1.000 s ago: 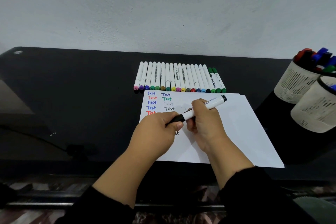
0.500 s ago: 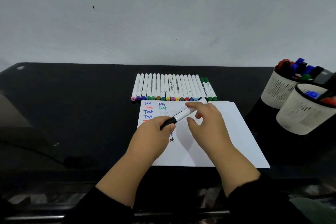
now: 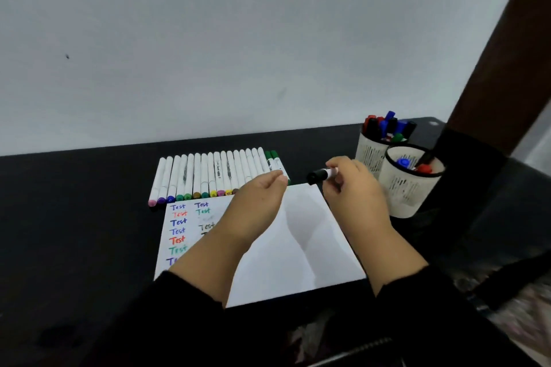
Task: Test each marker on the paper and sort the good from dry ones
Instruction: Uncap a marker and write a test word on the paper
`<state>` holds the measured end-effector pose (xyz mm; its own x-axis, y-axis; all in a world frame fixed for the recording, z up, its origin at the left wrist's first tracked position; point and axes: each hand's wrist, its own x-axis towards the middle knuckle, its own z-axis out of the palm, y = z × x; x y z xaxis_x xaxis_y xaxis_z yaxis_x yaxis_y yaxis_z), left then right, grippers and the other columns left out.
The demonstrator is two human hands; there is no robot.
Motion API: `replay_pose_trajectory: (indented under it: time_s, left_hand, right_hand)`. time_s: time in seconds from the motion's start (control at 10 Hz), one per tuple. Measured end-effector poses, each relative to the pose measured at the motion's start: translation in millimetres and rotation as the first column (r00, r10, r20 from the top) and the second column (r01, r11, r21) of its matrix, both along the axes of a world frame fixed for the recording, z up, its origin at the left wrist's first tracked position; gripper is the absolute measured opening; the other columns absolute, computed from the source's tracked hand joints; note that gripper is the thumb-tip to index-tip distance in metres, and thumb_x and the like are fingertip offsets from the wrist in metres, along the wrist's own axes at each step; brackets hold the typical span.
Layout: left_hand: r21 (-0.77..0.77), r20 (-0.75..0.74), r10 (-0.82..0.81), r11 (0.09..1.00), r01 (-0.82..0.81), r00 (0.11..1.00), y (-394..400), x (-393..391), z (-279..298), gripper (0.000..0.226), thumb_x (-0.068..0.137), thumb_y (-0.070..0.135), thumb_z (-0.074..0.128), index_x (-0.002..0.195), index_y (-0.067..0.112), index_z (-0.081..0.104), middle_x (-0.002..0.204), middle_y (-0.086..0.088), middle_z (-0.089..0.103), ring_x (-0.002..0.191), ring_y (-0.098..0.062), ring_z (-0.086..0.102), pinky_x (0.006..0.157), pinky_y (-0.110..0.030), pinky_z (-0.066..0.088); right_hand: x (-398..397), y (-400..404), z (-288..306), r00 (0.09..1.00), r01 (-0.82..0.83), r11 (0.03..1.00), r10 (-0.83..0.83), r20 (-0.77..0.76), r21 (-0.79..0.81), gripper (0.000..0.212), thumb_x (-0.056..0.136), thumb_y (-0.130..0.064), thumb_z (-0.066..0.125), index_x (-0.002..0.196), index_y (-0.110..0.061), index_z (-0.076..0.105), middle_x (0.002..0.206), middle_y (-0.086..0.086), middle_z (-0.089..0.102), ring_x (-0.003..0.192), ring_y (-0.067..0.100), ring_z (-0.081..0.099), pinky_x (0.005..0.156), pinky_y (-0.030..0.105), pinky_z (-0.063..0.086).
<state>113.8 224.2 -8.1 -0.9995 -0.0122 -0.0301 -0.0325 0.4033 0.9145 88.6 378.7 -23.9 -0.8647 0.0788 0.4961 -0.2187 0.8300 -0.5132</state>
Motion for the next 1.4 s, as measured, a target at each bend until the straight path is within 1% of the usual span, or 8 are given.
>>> replay_pose_trajectory:
  time_s: [0.2, 0.4, 0.7, 0.8, 0.9, 1.1, 1.2, 1.4]
  left_hand:
    - [-0.452, 0.063, -0.1, 0.884, 0.118, 0.993, 43.6, -46.1, -37.2, 0.055, 0.098, 0.045, 0.037, 0.147, 0.025, 0.024, 0.153, 0.001, 0.025, 0.139, -0.02, 0.027, 0.109, -0.035, 0.028]
    - [-0.762, 0.083, -0.166, 0.625, 0.17, 0.983, 50.2, -66.2, -79.1, 0.065, 0.096, 0.051, 0.031, 0.15, 0.018, 0.013, 0.158, 0.002, 0.007, 0.144, -0.018, 0.009, 0.115, -0.033, 0.014]
    - [-0.777, 0.043, -0.186, 0.611, 0.15, 0.982, 48.0, -64.8, -89.8, 0.065, 0.097, 0.05, 0.029, 0.15, 0.018, 0.011, 0.158, 0.004, 0.005, 0.144, -0.016, 0.007, 0.115, -0.031, 0.011]
    - [-0.776, 0.035, -0.18, 0.615, 0.141, 0.983, 48.3, -64.5, -89.7, 0.065, 0.097, 0.05, 0.029, 0.15, 0.018, 0.012, 0.157, 0.004, 0.005, 0.144, -0.016, 0.007, 0.115, -0.032, 0.012]
    - [-0.777, 0.04, -0.179, 0.613, 0.143, 0.983, 49.0, -64.1, -89.2, 0.065, 0.097, 0.05, 0.029, 0.15, 0.019, 0.011, 0.158, 0.005, 0.005, 0.144, -0.015, 0.007, 0.115, -0.032, 0.012]
    - [-0.781, 0.041, -0.172, 0.609, 0.139, 0.984, 49.2, -64.3, -89.2, 0.065, 0.097, 0.051, 0.028, 0.15, 0.019, 0.01, 0.158, 0.005, 0.004, 0.144, -0.015, 0.006, 0.115, -0.031, 0.011]
    - [-0.782, 0.036, -0.176, 0.608, 0.137, 0.984, 49.3, -64.6, -89.5, 0.065, 0.097, 0.05, 0.028, 0.15, 0.019, 0.011, 0.158, 0.005, 0.005, 0.144, -0.015, 0.007, 0.115, -0.031, 0.011]
    - [-0.779, 0.036, -0.169, 0.613, 0.133, 0.985, 49.1, -65.1, -91.1, 0.064, 0.097, 0.05, 0.029, 0.15, 0.019, 0.012, 0.157, 0.006, 0.005, 0.144, -0.015, 0.006, 0.115, -0.031, 0.011]
  right_hand:
    - [-10.0, 52.3, 7.8, 0.998, 0.058, 0.938, -0.044, 0.05, -0.341, 0.021, 0.093, -0.021, 0.057, 0.114, -0.023, 0.058, 0.095, -0.007, 0.06, 0.084, 0.007, 0.056, 0.067, 0.012, 0.04]
    - [-16.7, 88.8, 12.2, 0.998, 0.048, 0.958, -0.056, -0.018, -0.282, 0.019, 0.094, -0.02, 0.055, 0.113, -0.019, 0.058, 0.102, -0.007, 0.053, 0.087, 0.008, 0.053, 0.075, 0.022, 0.047]
    - [-27.7, 102.7, 11.1, 0.983, 0.183, 0.973, -0.184, 0.004, -0.143, 0.02, 0.096, -0.018, 0.052, 0.115, -0.013, 0.053, 0.113, 0.005, 0.053, 0.106, 0.02, 0.054, 0.078, 0.023, 0.044]
    - [-35.1, 106.4, 19.3, 0.966, 0.244, 0.97, -0.243, 0.088, -0.009, 0.018, 0.096, -0.023, 0.048, 0.108, -0.009, 0.054, 0.108, 0.007, 0.047, 0.102, 0.024, 0.051, 0.076, 0.026, 0.037]
    - [-44.2, 109.2, 30.0, 0.949, 0.257, 0.961, -0.271, 0.164, 0.102, 0.014, 0.093, -0.022, 0.047, 0.085, -0.011, 0.048, 0.098, 0.008, 0.047, 0.091, 0.03, 0.056, 0.078, 0.038, 0.046]
    - [-63.6, 110.2, 43.0, 0.85, 0.255, 0.927, -0.35, 0.393, 0.273, 0.024, 0.093, -0.031, 0.045, 0.089, -0.008, 0.052, 0.115, 0.013, 0.042, 0.105, 0.031, 0.051, 0.087, 0.04, 0.047]
    - [-68.5, 111.8, 44.1, 0.837, 0.251, 0.931, -0.347, 0.424, 0.265, 0.031, 0.093, -0.03, 0.045, 0.106, -0.004, 0.056, 0.12, 0.014, 0.039, 0.106, 0.033, 0.051, 0.089, 0.04, 0.047]
    - [-71.4, 114.8, 39.9, 0.908, 0.23, 0.962, -0.267, 0.321, 0.151, 0.009, 0.083, -0.018, 0.057, 0.076, -0.015, 0.053, 0.096, 0.011, 0.055, 0.08, 0.027, 0.056, 0.069, 0.033, 0.048]
